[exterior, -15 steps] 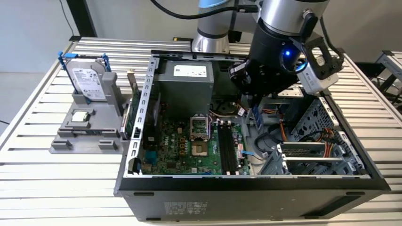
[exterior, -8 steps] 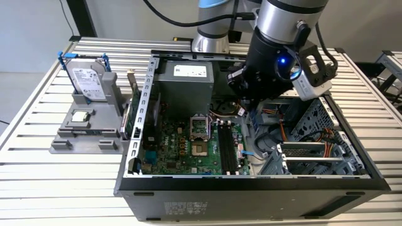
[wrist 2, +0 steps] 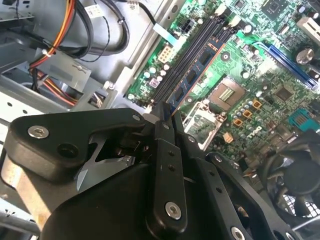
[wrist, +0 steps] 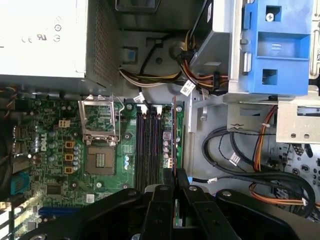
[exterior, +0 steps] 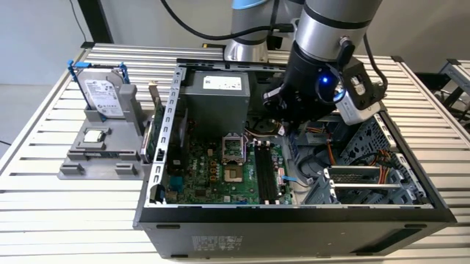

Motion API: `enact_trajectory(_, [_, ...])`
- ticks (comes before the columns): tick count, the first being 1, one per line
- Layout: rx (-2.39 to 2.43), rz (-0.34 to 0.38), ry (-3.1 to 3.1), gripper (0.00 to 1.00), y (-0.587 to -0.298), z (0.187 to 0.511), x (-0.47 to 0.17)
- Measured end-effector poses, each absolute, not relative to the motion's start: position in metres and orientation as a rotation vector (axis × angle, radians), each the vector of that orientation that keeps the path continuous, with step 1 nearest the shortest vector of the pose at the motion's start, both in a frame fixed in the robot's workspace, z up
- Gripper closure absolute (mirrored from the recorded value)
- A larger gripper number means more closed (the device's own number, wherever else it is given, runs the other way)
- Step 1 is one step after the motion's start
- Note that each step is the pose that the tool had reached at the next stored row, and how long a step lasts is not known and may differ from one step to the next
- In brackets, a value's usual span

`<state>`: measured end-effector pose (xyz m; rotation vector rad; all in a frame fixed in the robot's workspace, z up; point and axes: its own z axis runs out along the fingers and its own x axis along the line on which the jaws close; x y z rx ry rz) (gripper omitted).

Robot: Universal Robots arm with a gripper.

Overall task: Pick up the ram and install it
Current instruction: 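Insert the ram into the slot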

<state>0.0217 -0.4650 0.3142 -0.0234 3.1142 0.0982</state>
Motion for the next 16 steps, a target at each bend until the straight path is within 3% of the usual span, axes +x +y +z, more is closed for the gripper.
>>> enact_trajectory(12, [-0.013,0.097,3.116,1.0,-0.465,0.299,0.021])
enact_trajectory(13, [0.058,0.088,3.108,1.0,-0.465,0.284,0.021])
enact_trajectory(16, [0.084,0.083,3.107,1.0,-0.465,0.279,0.021])
